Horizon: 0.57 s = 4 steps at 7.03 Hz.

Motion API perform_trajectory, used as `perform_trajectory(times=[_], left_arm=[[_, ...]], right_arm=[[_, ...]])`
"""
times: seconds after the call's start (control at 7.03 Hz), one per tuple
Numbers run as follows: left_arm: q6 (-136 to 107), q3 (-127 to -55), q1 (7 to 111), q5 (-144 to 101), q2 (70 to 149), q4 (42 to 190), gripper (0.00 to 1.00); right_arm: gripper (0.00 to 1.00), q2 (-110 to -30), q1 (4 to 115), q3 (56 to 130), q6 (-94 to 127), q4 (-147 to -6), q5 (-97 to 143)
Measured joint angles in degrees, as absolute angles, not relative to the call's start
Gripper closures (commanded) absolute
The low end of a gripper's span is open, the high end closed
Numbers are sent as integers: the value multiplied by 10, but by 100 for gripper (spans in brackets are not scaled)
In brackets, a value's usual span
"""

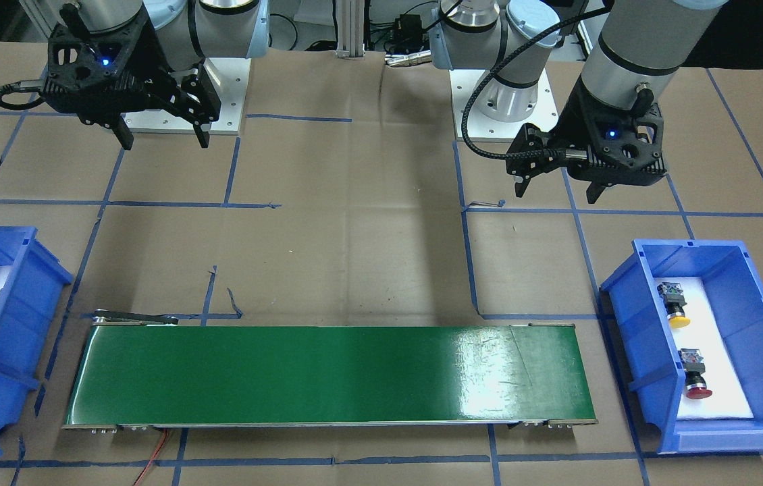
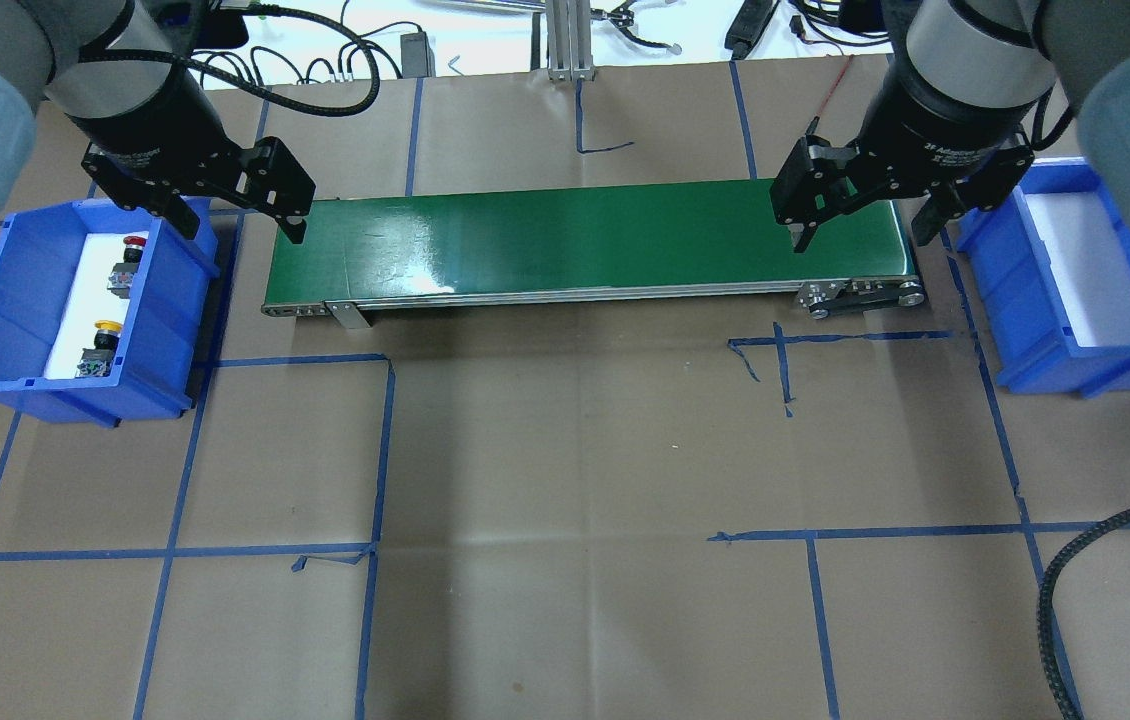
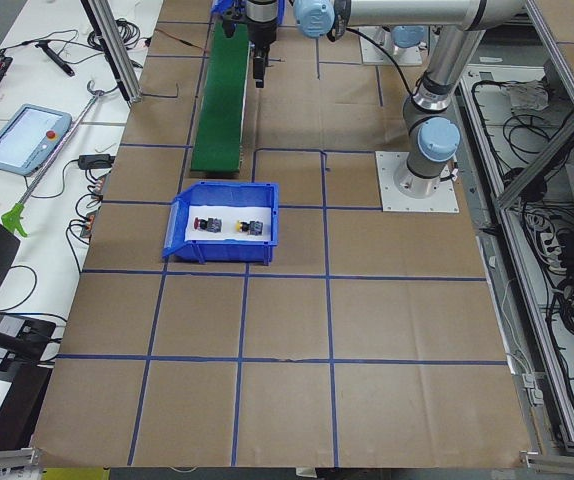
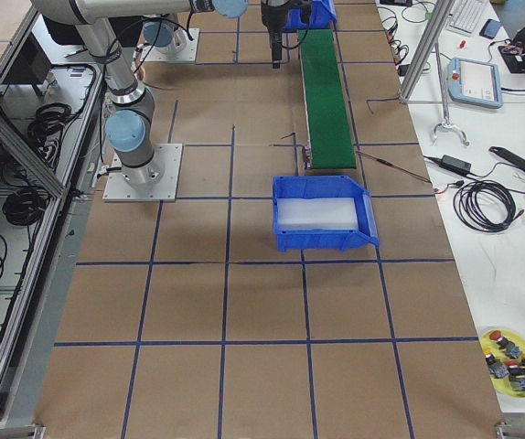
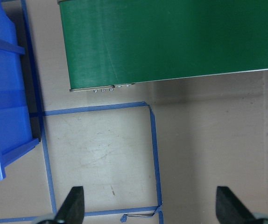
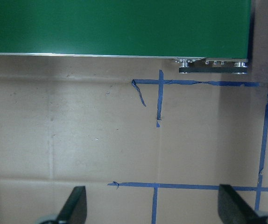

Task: Transport two buttons from left to right
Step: 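Move the left gripper over the blue bin near the left arm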

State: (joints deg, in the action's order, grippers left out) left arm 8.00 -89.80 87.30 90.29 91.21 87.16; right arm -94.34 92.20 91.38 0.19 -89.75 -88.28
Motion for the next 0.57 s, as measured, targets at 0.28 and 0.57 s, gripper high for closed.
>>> perform_trajectory(times=[0.28,0.57], left_arm=[[81,-895,862,903,912,872,0],[109,-889,801,904,912,874,0]], right_arm=[[0,-944,921,914,1,-898,-884],[0,-943,919,914,0,-898,-885]])
